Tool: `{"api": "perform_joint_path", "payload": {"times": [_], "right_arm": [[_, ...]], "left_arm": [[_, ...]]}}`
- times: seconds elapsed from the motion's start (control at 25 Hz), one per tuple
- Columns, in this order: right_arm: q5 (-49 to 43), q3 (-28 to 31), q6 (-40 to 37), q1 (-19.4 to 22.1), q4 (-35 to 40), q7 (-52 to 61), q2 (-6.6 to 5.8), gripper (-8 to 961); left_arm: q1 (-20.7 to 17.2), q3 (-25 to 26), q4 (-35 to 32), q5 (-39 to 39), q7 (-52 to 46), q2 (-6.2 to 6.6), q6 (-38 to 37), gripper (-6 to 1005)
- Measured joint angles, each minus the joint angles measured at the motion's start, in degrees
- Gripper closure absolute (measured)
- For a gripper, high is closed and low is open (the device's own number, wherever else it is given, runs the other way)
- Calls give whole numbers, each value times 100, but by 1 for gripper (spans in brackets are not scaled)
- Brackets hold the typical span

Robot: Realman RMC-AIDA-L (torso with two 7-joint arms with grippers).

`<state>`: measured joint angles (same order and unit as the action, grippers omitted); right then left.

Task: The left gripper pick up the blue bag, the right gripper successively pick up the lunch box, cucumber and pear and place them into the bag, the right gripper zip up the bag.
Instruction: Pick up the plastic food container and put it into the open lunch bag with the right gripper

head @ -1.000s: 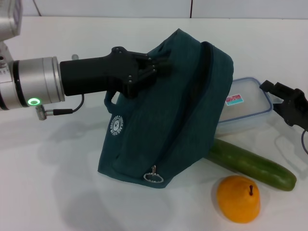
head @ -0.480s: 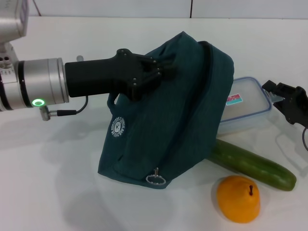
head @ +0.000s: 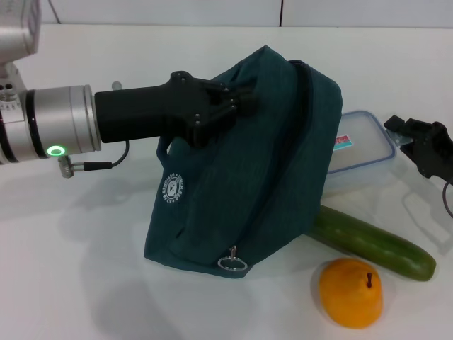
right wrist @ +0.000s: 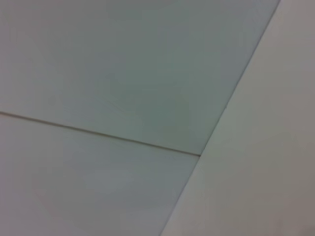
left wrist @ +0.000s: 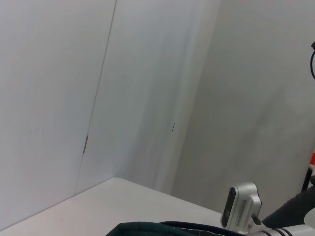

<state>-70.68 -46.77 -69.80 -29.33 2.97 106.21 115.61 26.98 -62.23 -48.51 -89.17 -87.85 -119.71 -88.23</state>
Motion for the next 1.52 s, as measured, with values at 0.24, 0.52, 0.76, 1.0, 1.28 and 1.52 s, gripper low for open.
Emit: {"api": "perform_joint_path", "payload": {"times": [0.24, 0.52, 0.76, 1.0, 1.28, 1.52], "right_arm": [[68, 56, -286, 104, 256, -431, 15, 842], [448, 76, -1032, 263, 541, -1053, -9, 852], [934, 134, -1741, 527, 868, -1462, -31, 856], [1081, 120, -2754, 506, 1350, -1580, -84, 857], [1349, 141, -3419, 106, 1764, -1492, -53, 857], [1399, -49, -3565, -536, 1740, -1112, -39, 857]], "left_arm": [[13, 0, 0, 9, 144, 0, -4, 955], [-66, 17, 75, 382, 446, 0, -26, 956], [-139, 44, 255, 630, 662, 0, -17, 956], [-119, 24, 356, 678, 662, 4, -13, 956], [-39, 4, 372, 581, 607, 2, 29, 956], [159, 0, 578, 561, 497, 0, 105, 956]]}}
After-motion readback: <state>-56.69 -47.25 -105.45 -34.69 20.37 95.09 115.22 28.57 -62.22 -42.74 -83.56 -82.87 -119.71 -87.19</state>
